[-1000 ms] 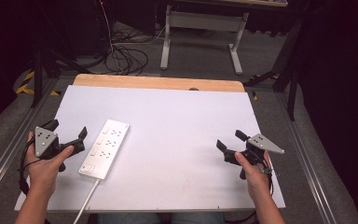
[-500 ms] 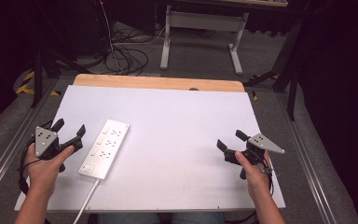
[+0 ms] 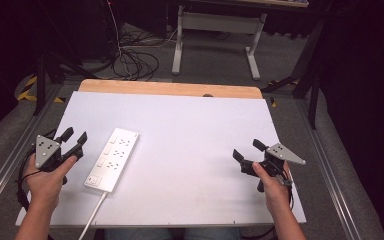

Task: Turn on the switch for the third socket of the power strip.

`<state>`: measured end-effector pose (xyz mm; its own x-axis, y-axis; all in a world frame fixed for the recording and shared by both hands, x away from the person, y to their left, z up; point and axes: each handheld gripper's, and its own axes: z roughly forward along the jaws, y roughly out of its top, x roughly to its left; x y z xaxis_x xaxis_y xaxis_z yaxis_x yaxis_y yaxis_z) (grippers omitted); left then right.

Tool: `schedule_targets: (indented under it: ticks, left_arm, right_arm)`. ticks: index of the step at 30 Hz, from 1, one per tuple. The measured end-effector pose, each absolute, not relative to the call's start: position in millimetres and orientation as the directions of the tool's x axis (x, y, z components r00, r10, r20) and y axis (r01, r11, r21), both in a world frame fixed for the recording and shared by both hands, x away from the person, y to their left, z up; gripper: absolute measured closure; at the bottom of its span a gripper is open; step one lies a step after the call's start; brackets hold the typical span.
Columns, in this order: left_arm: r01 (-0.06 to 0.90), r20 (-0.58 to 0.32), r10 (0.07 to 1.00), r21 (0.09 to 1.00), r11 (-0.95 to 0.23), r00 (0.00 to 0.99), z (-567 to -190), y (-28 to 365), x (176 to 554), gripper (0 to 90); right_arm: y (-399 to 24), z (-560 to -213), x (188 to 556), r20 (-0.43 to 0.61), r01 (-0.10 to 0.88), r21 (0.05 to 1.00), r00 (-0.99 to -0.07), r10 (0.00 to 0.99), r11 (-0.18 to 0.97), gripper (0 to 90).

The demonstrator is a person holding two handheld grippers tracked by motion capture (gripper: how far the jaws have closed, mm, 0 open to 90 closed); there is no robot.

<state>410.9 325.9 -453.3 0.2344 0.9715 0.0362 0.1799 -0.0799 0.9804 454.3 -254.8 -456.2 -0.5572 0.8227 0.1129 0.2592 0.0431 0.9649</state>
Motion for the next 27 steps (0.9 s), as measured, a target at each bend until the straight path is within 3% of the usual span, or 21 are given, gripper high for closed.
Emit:
schedule_targets:
  ticks: [7, 15, 27]
  left_arm:
    - [0.187, 0.015, 0.965, 0.980, -0.066, 0.263, -450.2, 326.1, 409.5, 67.8]
    - [0.178, -0.018, 0.969, 0.984, -0.028, 0.248, -448.4, 327.0, 409.2, 76.2]
    - [0.163, 0.001, 0.968, 0.986, -0.043, 0.251, -444.7, 325.5, 408.1, 89.8]
  right_arm:
    - [-254.4, -456.3, 454.2, 0.115, 0.261, 0.964, -0.558, 0.822, 0.043, 8.0]
    - [-254.8, -456.4, 454.3, 0.118, 0.263, 0.964, -0.560, 0.820, 0.040, 8.3]
    - [-255.1, -456.3, 454.2, 0.124, 0.264, 0.964, -0.561, 0.818, 0.035, 8.3]
